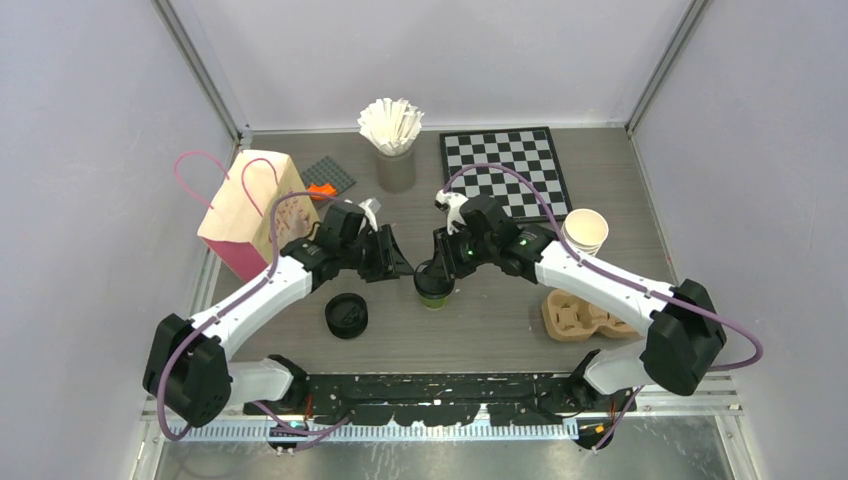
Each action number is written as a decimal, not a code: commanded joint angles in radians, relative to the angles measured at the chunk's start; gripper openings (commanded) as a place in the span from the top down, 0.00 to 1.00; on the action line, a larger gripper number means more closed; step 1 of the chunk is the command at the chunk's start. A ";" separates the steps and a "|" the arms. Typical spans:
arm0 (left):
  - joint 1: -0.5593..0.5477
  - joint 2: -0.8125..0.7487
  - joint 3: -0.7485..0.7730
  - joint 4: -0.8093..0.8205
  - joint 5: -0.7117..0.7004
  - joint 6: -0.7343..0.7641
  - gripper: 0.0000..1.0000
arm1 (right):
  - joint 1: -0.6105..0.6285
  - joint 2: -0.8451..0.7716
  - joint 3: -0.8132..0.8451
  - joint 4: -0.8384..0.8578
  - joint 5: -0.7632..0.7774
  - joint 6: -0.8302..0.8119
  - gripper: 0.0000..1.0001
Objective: Pack the takeout coffee
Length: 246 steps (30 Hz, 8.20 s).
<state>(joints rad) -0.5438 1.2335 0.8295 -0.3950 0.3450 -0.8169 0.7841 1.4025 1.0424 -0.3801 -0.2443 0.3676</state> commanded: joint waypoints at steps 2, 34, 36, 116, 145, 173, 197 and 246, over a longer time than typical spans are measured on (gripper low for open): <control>0.030 0.034 0.080 0.035 0.060 0.059 0.55 | -0.001 -0.076 -0.010 0.020 -0.119 -0.109 0.60; 0.047 0.241 0.109 0.135 0.170 0.151 0.52 | 0.005 -0.002 -0.077 0.149 -0.245 -0.315 0.66; 0.047 0.244 0.107 0.136 0.170 0.151 0.52 | 0.005 0.006 -0.095 0.167 -0.238 -0.300 0.66; 0.056 0.003 0.155 -0.105 0.076 0.103 0.37 | -0.041 -0.156 -0.009 -0.039 -0.008 -0.123 0.23; -0.172 -0.126 -0.301 0.489 -0.052 -0.420 0.37 | -0.142 0.184 0.079 -0.056 -0.206 -0.175 0.46; -0.185 -0.092 -0.406 0.511 -0.163 -0.435 0.70 | -0.148 0.180 -0.064 0.055 -0.174 -0.107 0.50; -0.183 -0.128 -0.178 0.238 -0.205 -0.251 0.54 | -0.153 0.174 -0.008 0.070 -0.171 -0.040 0.56; -0.182 -0.251 0.039 -0.263 -0.256 0.206 0.37 | -0.339 0.542 0.510 0.138 -0.084 -0.012 0.36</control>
<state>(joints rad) -0.7261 0.9852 0.8047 -0.5934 0.0830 -0.6647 0.4454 1.9491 1.4788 -0.1955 -0.3389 0.3870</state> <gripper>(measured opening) 0.624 0.589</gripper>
